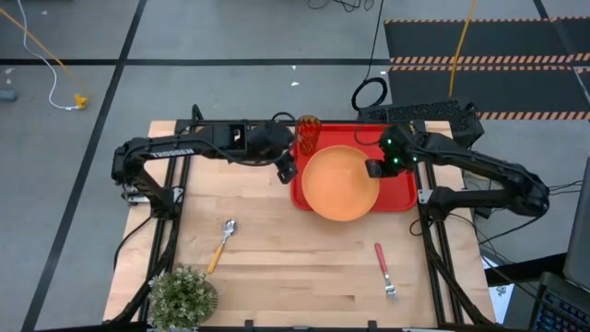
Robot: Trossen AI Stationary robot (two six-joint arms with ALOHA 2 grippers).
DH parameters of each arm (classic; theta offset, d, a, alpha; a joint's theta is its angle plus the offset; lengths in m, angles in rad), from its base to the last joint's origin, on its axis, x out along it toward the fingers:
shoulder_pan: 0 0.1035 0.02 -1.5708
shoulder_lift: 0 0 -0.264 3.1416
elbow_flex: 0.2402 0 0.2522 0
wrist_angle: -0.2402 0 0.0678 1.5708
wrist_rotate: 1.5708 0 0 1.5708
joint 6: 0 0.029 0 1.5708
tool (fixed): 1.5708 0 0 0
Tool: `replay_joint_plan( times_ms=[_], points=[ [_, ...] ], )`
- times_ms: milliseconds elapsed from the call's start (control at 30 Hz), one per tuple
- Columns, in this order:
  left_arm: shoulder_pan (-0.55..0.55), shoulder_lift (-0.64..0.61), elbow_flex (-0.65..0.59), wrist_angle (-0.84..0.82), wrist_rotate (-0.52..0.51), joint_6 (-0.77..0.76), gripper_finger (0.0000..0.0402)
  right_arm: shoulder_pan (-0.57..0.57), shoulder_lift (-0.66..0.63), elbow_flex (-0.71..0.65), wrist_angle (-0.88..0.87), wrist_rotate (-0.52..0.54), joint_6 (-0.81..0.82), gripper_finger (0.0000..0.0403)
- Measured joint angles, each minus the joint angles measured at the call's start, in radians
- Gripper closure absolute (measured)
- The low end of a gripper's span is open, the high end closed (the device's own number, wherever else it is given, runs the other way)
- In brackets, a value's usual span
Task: Pick and place plate/cup/fork/spoon on tray
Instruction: Put the orange plate on the red tray to the bottom right of the brown cup
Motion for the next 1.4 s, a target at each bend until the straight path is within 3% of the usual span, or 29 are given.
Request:
replay_joint_plan(
  times_ms=[333, 833, 1400],
  points=[
    [0.028, 0.000, 0.000, 0.182, -0.147, 0.123, 0.0202, -0.179, 0.116, 0.000, 0.001, -0.002, -0.194, 0.0403],
    [0.032, 0.052, 0.001, 0.165, -0.139, 0.077, 0.0202, -0.336, 0.307, 0.000, 0.097, -0.029, -0.399, 0.0403],
    [0.032, 0.154, 0.000, 0.157, -0.090, -0.062, 0.0202, -0.382, 0.368, 0.000, 0.168, -0.026, -0.448, 0.0395]
  ],
)
